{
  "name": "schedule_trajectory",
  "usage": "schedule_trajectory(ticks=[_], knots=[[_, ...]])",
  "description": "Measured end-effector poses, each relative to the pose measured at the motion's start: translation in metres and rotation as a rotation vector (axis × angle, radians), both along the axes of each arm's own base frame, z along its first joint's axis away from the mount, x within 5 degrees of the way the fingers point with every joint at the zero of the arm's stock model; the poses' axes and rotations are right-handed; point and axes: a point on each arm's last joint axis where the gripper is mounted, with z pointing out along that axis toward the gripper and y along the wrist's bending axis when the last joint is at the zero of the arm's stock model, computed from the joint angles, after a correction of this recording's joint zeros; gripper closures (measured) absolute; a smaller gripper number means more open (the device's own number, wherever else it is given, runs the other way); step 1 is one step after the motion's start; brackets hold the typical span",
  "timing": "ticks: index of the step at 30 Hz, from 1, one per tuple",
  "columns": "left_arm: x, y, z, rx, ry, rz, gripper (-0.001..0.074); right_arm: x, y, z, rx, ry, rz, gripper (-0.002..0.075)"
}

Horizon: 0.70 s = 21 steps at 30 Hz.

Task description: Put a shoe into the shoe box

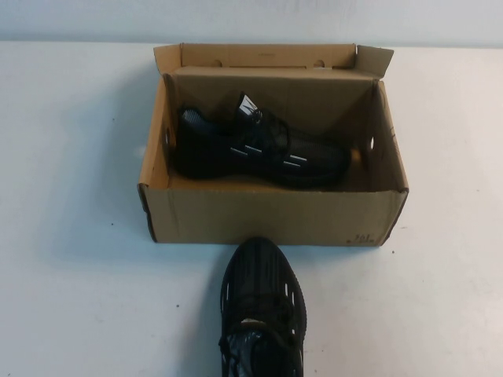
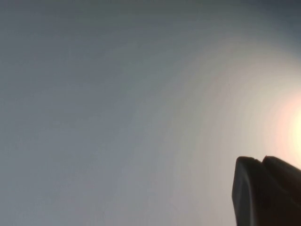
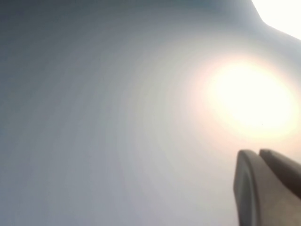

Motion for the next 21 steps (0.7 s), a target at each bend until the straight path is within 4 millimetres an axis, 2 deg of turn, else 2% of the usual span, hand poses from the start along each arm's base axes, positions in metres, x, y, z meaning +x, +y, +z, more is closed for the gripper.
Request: schedule_trajectory(ticks=[4, 8, 10, 15, 21], knots=[[-0.005, 0.003, 0.03, -0.02, 0.087, -0.01, 0.0737, -0.002, 0.0, 0.026, 0.119, 0.078, 0.117, 0.0742], [0.007, 0.003, 0.048, -0.032, 0.319, -0.012, 0.0737, 0.024, 0.01, 0.037, 0.107, 0.354, 0.222, 0.0741], [0.017, 0.003, 0.047, -0.022, 0.442, 0.0, 0.0737, 0.04, 0.015, 0.035, 0.09, 0.496, 0.255, 0.0742], [0.034, 0.001, 0.031, 0.051, 0.67, 0.056, 0.0737, 0.078, 0.021, 0.014, -0.029, 0.812, 0.238, 0.0742], [0.038, 0.002, 0.019, 0.067, 0.812, 0.07, 0.0737, 0.097, 0.029, -0.01, -0.035, 1.078, 0.312, 0.0742]])
